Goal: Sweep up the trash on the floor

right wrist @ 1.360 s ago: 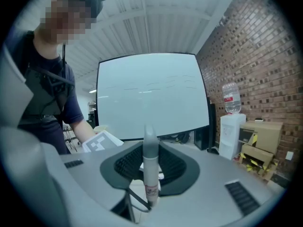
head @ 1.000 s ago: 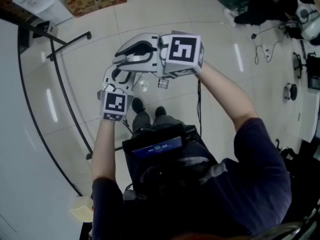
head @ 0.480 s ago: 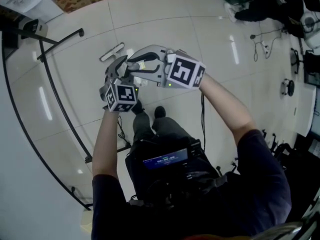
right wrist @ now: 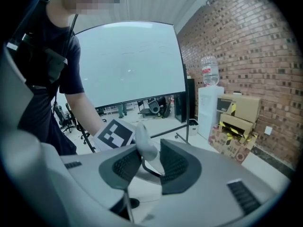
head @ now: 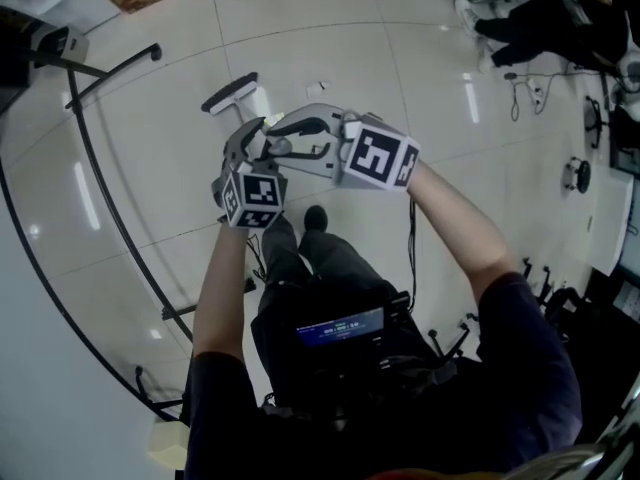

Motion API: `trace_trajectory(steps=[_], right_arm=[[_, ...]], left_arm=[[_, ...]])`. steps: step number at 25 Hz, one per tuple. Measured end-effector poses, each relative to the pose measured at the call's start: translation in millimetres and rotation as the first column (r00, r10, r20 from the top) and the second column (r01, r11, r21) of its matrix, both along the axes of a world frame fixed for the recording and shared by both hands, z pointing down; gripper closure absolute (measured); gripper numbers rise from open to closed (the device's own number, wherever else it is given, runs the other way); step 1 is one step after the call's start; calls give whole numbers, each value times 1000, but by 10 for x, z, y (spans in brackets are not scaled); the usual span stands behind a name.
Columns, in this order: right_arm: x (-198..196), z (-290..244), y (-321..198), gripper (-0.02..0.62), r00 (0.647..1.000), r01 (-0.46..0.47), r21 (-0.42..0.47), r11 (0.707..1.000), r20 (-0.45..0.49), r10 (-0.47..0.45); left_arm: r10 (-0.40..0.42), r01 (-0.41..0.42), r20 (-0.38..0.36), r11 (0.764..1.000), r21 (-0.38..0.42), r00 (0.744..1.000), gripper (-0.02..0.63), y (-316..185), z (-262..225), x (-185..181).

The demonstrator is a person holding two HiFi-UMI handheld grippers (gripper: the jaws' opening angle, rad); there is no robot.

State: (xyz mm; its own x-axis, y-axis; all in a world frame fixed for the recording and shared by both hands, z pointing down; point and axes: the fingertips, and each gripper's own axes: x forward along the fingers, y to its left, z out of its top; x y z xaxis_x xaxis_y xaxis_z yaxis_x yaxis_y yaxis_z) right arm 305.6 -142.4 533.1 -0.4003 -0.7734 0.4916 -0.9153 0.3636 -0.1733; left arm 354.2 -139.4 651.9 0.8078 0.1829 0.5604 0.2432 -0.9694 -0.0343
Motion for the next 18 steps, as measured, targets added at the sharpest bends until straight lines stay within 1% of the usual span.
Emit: trace_trajectory(steps=[2, 3, 4, 5, 6, 9, 11, 15, 18], right_arm=[[-36, 12, 55, 459, 1000, -22, -9, 1000, 14, 22], [-63, 1, 73, 457, 999, -39, -12, 999, 26, 39], [-99, -17, 91, 457, 998, -53, -12, 999, 39, 53], [-140, -34, 114, 456, 997, -59, -10, 998, 48, 59], [-189, -40, 148, 454, 997, -57, -10, 998, 49, 58], [-381, 4, 306, 453, 999, -34, -18, 999, 41, 35], [-493, 31, 426, 451, 998, -31, -13, 999, 50, 31], [-585, -16, 656, 451, 993, -77, 19, 997, 89, 75], [-612, -52, 832, 451, 987, -115, 20, 993, 115, 112]], left_arm=[[-40, 43, 31, 997, -72, 999, 509, 45, 15, -36], [-71, 76, 48, 991, -113, 996, 506, 59, 11, -65], [-100, 108, 63, 984, -144, 993, 502, 70, -2, -98], [-118, 128, 72, 979, -156, 990, 502, 86, -15, -132], [-121, 133, 81, 979, -155, 989, 501, 117, -18, -170], [-88, 104, 113, 984, -145, 990, 499, 287, 32, -329], [-86, 105, 126, 982, -154, 988, 495, 408, 57, -434], [-98, 122, 126, 974, -193, 987, 495, 662, 23, -544], [-102, 129, 130, 968, -217, 986, 495, 853, -2, -592]])
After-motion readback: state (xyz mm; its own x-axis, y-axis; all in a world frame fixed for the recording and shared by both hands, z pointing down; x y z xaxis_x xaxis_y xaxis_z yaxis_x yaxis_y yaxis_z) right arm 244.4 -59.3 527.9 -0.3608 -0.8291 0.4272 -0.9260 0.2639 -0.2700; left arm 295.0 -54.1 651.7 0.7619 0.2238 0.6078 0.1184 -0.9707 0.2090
